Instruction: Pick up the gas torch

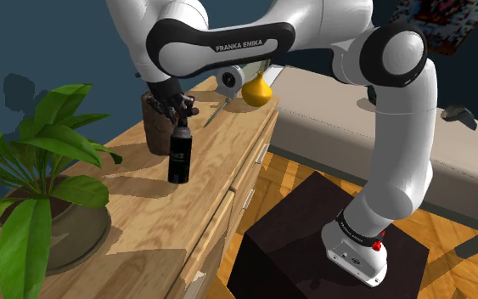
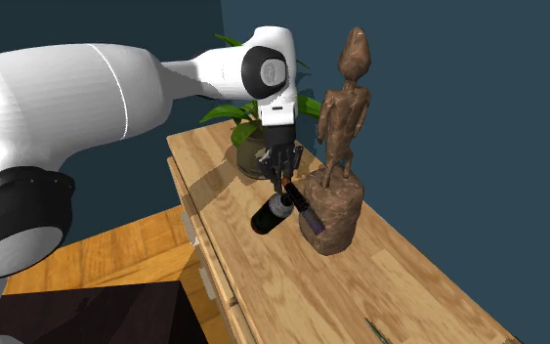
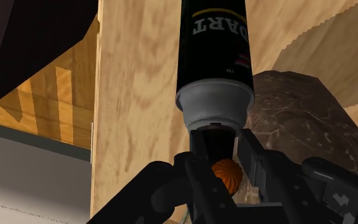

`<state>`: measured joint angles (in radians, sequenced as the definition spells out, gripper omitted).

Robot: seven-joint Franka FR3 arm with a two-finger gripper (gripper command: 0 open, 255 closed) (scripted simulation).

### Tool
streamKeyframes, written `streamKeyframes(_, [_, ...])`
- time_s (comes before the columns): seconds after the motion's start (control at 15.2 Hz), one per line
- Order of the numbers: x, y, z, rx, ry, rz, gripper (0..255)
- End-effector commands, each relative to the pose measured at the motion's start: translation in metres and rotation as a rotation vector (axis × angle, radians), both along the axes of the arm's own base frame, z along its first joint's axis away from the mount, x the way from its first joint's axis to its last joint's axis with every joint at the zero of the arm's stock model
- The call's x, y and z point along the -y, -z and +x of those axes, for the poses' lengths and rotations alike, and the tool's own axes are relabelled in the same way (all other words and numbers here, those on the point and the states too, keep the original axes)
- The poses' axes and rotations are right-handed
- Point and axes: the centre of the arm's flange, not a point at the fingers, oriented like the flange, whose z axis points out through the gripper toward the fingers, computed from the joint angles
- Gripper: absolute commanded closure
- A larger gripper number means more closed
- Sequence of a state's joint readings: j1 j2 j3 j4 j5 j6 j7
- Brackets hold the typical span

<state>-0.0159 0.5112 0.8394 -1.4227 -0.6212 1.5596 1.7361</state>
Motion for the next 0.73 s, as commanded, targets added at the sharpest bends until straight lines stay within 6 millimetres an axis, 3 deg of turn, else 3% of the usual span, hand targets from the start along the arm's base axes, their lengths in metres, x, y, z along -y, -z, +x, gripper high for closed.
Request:
streamKeyframes(0.0, [0.000,-0.012,0.000,0.001,0.000,0.000,255])
streamKeyframes(0.53, [0.000,-0.054,0.000,0.001,0.000,0.000,255])
streamKeyframes(0.66, [0.000,-0.055,0.000,0.001,0.000,0.000,255])
